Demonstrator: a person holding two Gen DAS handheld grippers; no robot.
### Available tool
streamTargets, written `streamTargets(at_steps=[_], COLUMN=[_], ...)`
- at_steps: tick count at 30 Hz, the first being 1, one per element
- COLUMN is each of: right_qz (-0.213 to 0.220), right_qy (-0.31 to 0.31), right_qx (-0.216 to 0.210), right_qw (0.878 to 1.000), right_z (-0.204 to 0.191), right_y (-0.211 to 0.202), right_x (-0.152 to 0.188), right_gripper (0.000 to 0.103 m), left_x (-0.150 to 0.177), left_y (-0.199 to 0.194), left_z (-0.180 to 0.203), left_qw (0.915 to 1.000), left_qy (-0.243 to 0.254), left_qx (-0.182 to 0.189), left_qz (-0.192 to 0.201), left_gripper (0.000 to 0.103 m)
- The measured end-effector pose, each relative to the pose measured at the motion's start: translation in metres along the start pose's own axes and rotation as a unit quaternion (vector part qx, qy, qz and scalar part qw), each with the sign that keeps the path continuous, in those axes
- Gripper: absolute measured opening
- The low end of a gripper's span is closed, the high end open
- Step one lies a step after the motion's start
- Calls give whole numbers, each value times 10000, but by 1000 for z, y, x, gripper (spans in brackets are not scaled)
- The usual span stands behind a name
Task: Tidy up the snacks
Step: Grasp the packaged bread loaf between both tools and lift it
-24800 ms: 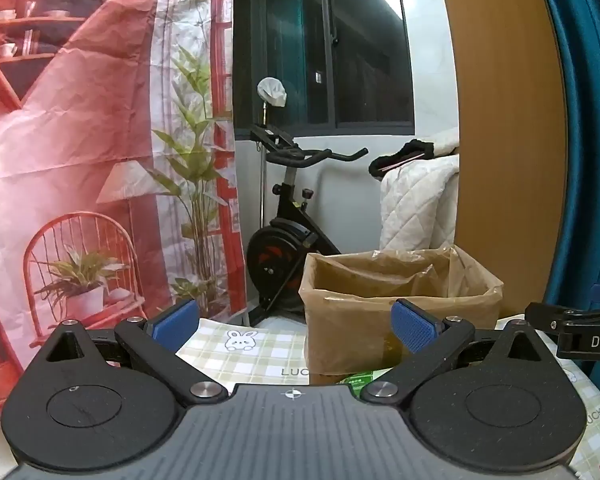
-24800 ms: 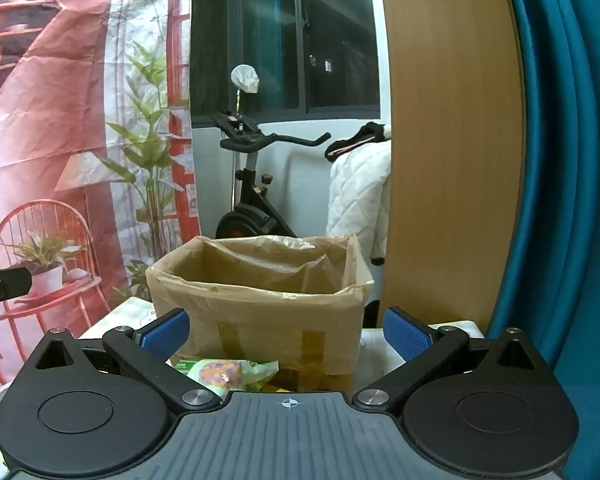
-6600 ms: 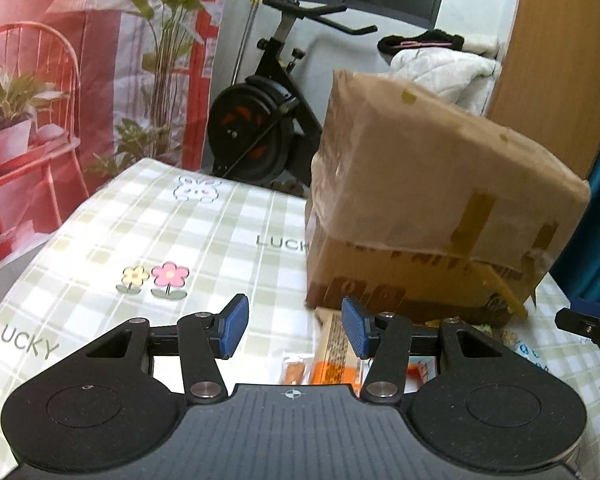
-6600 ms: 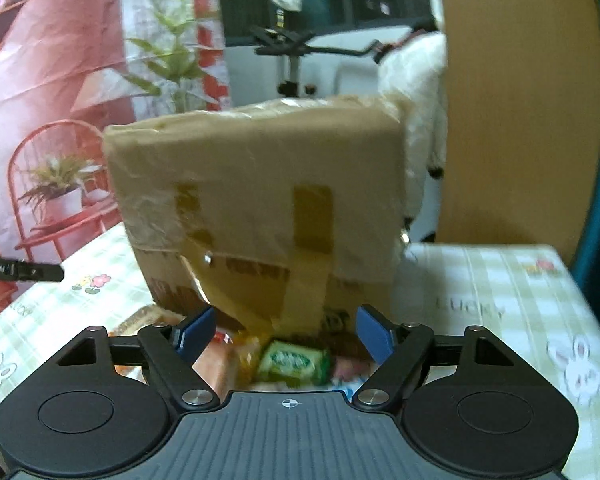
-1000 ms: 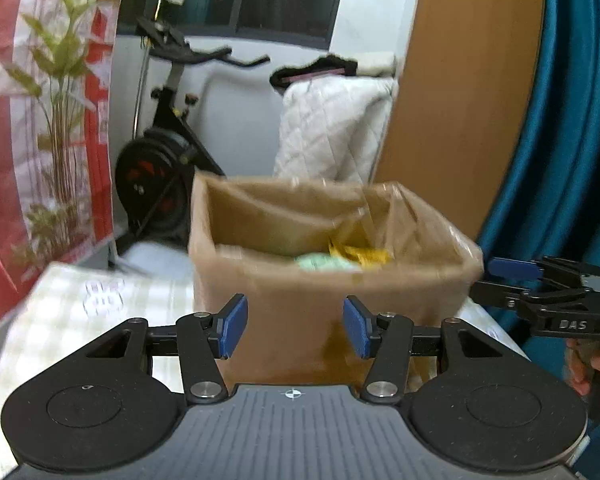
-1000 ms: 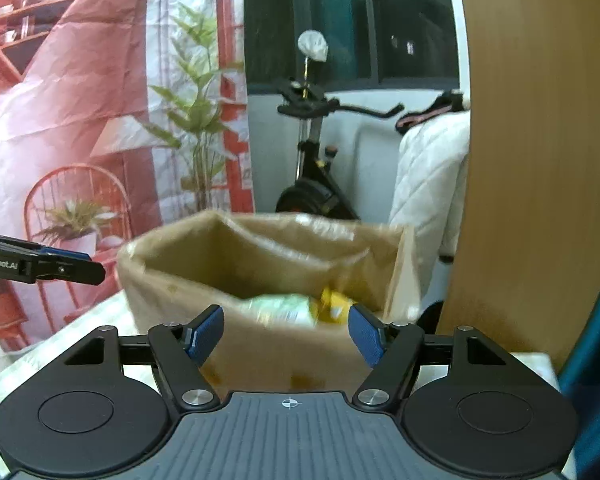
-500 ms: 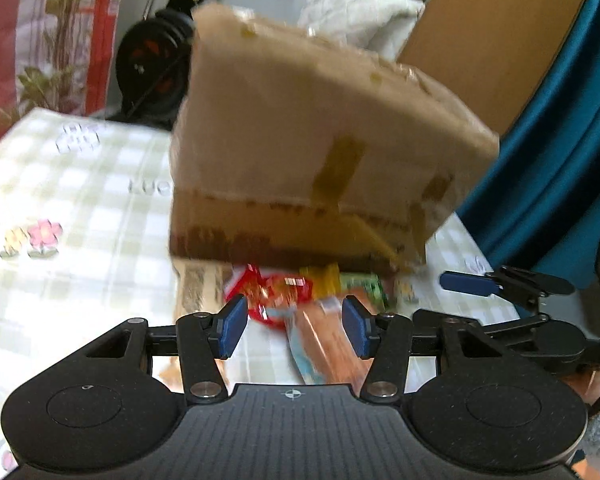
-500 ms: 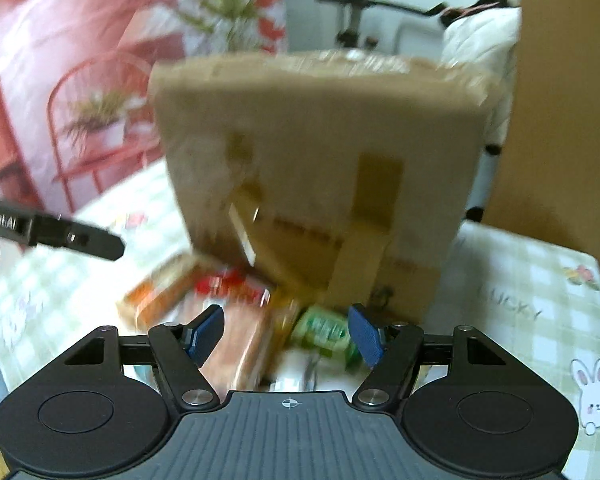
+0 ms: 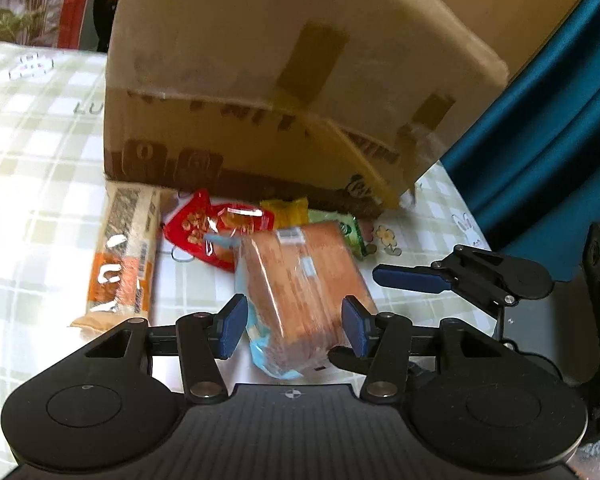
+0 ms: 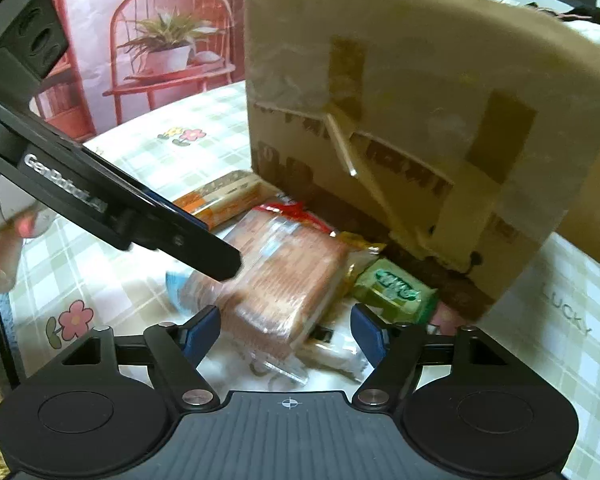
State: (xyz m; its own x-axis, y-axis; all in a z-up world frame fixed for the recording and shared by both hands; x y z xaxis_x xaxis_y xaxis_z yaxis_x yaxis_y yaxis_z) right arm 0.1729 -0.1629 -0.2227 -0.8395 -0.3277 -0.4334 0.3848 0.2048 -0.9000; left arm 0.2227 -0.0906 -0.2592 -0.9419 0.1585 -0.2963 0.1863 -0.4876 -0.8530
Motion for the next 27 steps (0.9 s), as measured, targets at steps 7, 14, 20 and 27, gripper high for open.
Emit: streamTargets(at_steps=[7, 14, 20, 27], right_qz=[64, 179, 388, 788], right_qy=[108, 207, 183, 39], right_qx=[-288, -279, -251, -68], right_qw=[9995, 9992, 9988, 9969], right_z=[-3, -8, -19, -27], right_y=[12, 2, -14, -46], right_x=[1, 1, 0, -16], right_gripper=[60, 56, 55, 55], left_x=[1, 4, 13, 13], left_y=[19, 11, -10, -56], left_z=[-7, 8, 14, 25], left_qw=[9993, 9994, 9991, 9963], left_qy=[-166, 312, 371, 513], left_qx=[335, 112, -10, -112], left_qz=[23, 32, 227, 687], left_gripper=[56, 51, 51, 51])
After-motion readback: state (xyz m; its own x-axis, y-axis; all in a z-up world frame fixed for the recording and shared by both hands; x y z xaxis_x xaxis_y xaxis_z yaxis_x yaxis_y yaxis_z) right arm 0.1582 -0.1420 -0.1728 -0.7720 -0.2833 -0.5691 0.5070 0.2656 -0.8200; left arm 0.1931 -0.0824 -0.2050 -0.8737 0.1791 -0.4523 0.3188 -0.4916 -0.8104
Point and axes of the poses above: each gripper's, at about its wrist camera, not at the fingertips, and y roughly the way its jaws point, z to its right, x to its underside, the point moved 7 cm from there along y, roughly the way its jaws point, and after that the axes turned 15 degrees about -z, right-handed, at the moved point
